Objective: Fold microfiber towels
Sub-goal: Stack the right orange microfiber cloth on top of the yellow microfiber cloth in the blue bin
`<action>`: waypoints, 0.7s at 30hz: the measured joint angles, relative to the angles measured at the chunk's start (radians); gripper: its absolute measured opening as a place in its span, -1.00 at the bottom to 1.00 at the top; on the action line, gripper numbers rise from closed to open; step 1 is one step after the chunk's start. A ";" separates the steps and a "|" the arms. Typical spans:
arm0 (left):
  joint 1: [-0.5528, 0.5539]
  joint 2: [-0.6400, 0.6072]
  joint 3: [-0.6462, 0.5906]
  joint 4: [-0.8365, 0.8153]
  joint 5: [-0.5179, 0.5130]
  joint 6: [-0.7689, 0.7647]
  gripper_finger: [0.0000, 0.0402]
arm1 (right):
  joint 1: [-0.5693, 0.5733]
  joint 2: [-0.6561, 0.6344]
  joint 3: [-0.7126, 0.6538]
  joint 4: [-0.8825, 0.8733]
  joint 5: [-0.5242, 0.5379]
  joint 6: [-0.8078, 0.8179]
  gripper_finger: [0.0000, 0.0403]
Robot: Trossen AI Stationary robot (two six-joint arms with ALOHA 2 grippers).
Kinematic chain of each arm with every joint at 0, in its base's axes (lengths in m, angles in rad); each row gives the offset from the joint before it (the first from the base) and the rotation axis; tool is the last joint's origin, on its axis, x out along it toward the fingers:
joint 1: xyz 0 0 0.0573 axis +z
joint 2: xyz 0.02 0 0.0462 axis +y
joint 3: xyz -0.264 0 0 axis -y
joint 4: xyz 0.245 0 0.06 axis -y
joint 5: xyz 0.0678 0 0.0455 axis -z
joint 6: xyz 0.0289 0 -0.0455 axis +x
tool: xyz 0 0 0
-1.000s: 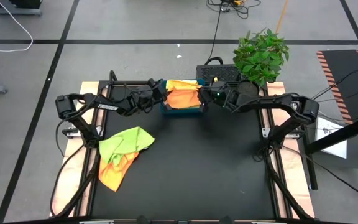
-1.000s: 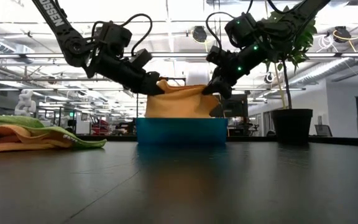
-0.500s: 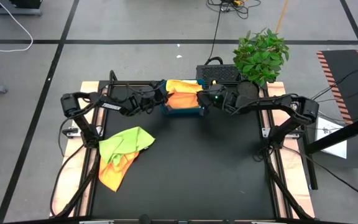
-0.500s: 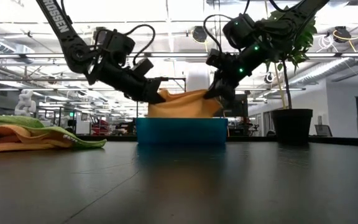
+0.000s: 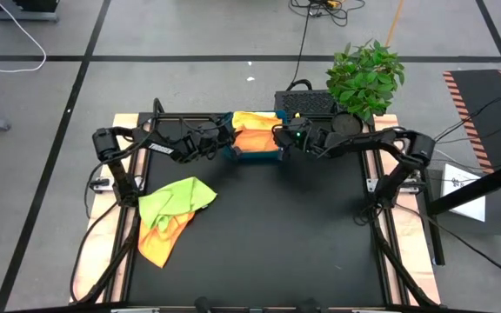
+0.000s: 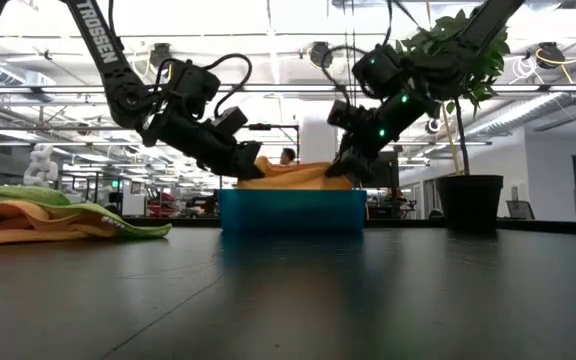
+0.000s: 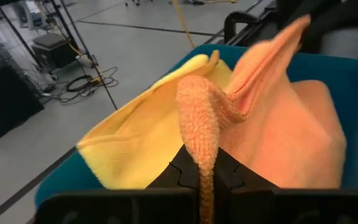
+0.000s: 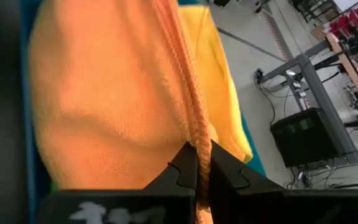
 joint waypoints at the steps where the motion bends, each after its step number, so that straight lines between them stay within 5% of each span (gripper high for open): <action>1: 0.004 0.000 0.000 -0.001 0.000 0.000 -0.98 | -0.005 0.017 0.000 0.017 0.000 0.000 -0.97; 15: 0.031 0.001 -0.003 -0.010 -0.065 0.002 -0.24 | -0.037 0.070 -0.003 0.132 0.014 0.000 -0.95; 21: 0.023 0.001 -0.002 0.016 -0.062 -0.014 -0.10 | -0.036 0.069 -0.002 0.140 0.005 0.014 -0.67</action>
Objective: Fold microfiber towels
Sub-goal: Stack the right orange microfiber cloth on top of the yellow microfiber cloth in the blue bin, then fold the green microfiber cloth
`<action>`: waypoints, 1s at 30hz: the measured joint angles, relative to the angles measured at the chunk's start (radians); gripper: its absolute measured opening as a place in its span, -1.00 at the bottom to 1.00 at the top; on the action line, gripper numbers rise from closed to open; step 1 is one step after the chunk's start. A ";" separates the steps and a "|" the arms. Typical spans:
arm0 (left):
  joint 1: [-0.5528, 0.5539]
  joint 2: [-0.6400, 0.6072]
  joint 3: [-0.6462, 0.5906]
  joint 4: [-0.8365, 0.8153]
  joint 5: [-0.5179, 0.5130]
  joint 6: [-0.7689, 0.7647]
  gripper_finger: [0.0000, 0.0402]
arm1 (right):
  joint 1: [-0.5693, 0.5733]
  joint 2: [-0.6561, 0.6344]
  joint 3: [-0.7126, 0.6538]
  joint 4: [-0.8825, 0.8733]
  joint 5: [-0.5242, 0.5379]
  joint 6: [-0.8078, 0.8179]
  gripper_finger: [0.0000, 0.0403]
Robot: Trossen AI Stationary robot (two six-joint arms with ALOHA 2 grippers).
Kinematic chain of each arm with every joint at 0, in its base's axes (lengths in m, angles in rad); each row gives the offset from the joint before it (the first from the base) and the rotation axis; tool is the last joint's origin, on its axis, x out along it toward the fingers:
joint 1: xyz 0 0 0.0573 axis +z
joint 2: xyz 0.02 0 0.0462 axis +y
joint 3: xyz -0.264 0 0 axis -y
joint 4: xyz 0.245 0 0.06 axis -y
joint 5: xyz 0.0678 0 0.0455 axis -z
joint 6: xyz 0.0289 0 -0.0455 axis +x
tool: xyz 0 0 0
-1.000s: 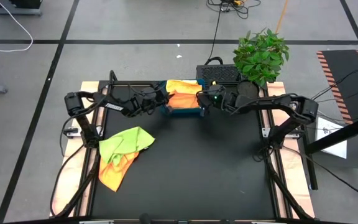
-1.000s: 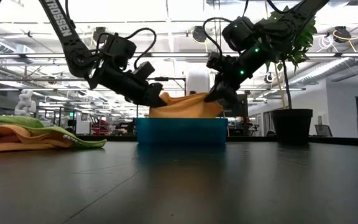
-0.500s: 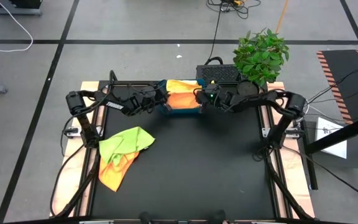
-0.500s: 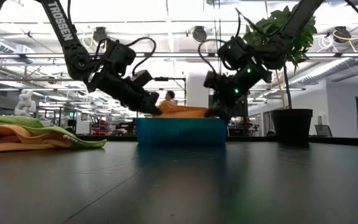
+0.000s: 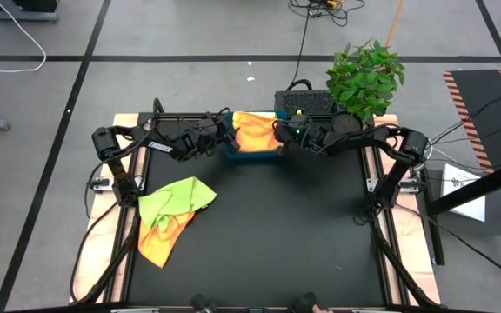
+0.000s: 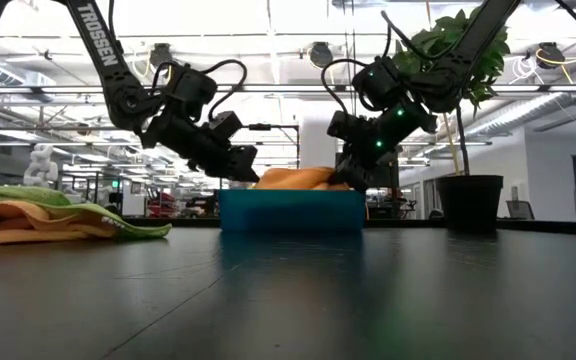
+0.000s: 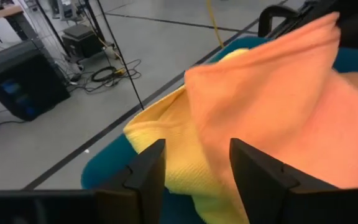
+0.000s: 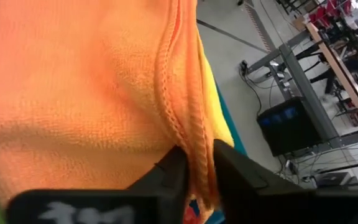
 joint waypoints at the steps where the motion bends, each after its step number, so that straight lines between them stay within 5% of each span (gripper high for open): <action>1: -0.004 0.000 0.000 0.007 0.000 -0.001 -0.10 | 0.000 0.000 0.000 0.004 0.000 0.001 -0.60; 7: -0.048 -0.004 0.001 0.053 0.005 0.050 -0.10 | 0.000 0.000 0.000 0.039 0.016 0.044 -0.16; 15: -0.086 -0.010 0.002 0.112 0.008 0.117 -0.10 | 0.003 0.000 0.002 0.205 0.236 0.118 0.14; 24: -0.087 -0.013 0.002 0.111 0.008 0.116 -0.10 | 0.034 -0.001 0.002 0.146 0.048 0.235 0.12; 30: -0.111 -0.218 0.000 0.058 0.095 0.090 -0.10 | 0.079 -0.106 0.002 0.071 -0.078 0.239 0.06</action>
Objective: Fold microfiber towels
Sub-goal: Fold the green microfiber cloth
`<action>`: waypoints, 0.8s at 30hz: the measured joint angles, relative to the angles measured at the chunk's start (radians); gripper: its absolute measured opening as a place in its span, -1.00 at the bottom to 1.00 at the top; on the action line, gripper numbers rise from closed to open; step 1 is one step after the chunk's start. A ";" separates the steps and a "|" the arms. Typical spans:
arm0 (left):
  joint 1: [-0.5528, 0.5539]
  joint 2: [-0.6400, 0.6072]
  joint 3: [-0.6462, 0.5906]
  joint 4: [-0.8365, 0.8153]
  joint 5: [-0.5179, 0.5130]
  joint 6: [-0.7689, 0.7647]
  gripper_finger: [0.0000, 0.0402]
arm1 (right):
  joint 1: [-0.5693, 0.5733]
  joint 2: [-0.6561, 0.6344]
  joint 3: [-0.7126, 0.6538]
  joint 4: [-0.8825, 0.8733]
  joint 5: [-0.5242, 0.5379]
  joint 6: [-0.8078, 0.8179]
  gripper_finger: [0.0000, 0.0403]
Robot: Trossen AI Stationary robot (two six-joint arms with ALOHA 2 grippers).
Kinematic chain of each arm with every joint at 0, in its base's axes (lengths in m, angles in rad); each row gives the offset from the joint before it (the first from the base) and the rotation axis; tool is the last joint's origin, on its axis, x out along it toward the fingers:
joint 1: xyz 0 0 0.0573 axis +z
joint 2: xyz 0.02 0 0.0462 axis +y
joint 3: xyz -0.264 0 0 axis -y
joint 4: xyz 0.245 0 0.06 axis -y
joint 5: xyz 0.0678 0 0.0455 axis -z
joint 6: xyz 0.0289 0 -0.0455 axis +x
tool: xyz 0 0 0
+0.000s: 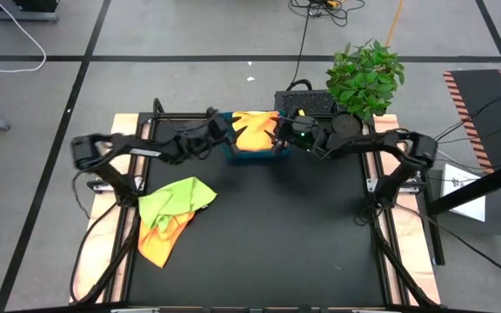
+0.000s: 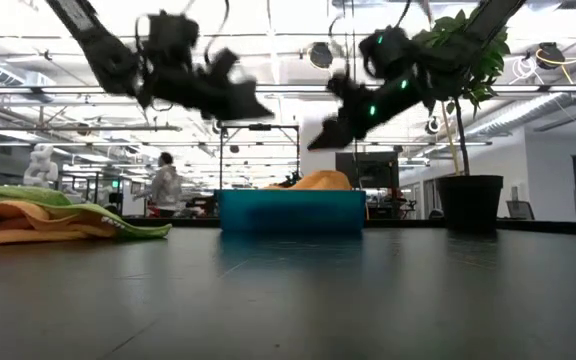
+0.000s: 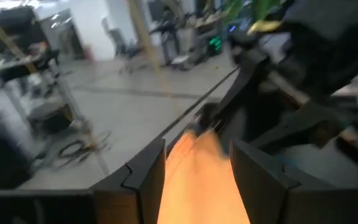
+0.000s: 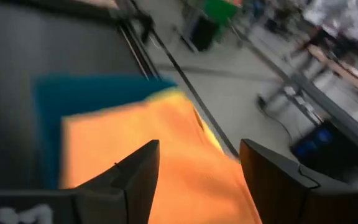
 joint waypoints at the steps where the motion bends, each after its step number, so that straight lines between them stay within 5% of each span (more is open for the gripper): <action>1: -0.012 -0.048 0.000 -0.031 0.008 0.000 -0.10 | 0.008 -0.027 0.000 -0.013 -0.023 0.010 0.04; 7: -0.130 -0.339 0.000 -0.380 0.062 -0.140 -0.10 | 0.055 -0.275 -0.110 -0.111 -0.305 0.182 -0.05; 10: -0.231 -0.448 0.000 -0.639 0.017 -0.152 -0.10 | 0.097 -0.395 -0.265 0.019 -0.403 0.264 -0.11; 13: -0.330 -0.471 0.000 -0.866 -0.128 -0.224 -0.10 | 0.158 -0.484 -0.436 0.235 -0.397 0.315 -0.18; 18: -0.461 -0.405 0.003 -1.083 -0.135 -0.414 -0.10 | 0.275 -0.516 -0.625 0.488 -0.384 0.381 -0.26; 24: -0.567 -0.402 0.246 -1.602 -0.290 -0.590 -0.10 | 0.414 -0.502 -0.678 0.489 -0.250 0.418 -0.29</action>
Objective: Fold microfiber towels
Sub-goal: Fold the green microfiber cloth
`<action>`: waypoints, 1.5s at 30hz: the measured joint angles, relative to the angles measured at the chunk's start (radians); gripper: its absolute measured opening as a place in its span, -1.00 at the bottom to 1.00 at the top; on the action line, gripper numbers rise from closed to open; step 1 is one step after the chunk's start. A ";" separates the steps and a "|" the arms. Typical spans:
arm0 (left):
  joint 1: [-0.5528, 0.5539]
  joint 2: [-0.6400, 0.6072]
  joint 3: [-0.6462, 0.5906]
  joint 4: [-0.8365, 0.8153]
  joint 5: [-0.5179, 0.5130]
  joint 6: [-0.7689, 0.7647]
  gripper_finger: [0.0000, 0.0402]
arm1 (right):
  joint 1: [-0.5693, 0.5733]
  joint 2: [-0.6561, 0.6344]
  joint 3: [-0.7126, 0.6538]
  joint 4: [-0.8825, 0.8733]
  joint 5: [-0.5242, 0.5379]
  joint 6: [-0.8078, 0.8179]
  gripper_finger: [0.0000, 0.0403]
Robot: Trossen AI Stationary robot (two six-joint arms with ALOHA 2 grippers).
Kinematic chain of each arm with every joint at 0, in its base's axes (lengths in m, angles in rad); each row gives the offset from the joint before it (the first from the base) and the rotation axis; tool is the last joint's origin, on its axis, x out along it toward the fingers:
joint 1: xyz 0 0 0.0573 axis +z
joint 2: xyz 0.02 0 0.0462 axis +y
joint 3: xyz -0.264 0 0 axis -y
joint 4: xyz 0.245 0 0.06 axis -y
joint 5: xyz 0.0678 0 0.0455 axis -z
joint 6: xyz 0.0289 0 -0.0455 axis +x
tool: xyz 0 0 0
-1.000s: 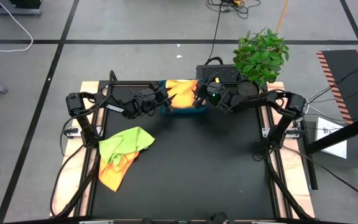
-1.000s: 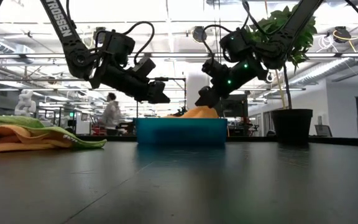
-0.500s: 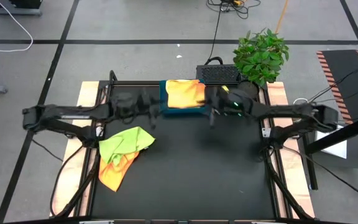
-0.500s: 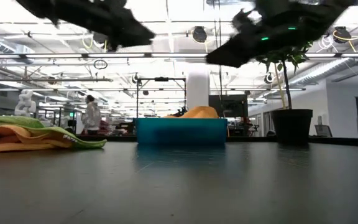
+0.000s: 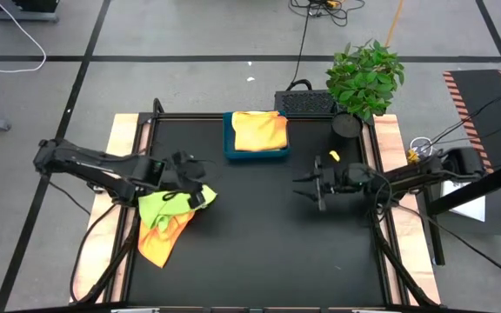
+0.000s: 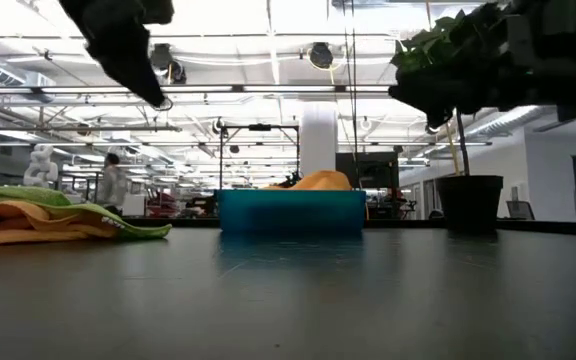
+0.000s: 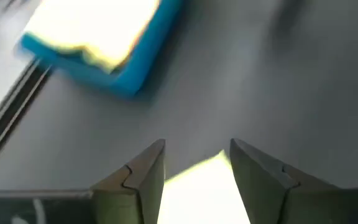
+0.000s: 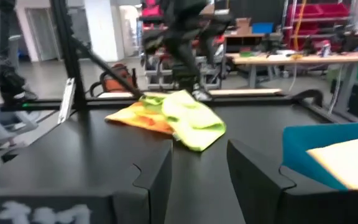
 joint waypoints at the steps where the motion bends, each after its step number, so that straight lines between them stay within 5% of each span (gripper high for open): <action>1: -0.006 0.000 0.034 -0.071 -0.004 -0.047 -0.10 | 0.024 0.006 -0.002 -0.001 0.015 0.000 -0.29; 5: -0.009 0.000 0.076 -0.239 0.068 -0.182 -0.10 | 0.106 0.043 -0.003 0.017 0.042 -0.004 -0.29; 13: 0.020 0.011 -0.052 -0.458 0.335 -0.440 -0.10 | 0.171 0.104 -0.003 0.043 0.045 -0.028 -0.29; 22: 0.054 0.012 -0.194 -0.411 0.476 -0.601 -0.10 | 0.180 0.197 -0.003 0.042 0.071 -0.027 -0.29; 45: 0.054 0.012 -0.235 -0.325 0.340 -0.696 -0.10 | 0.178 0.285 -0.002 0.060 0.198 -0.071 -0.29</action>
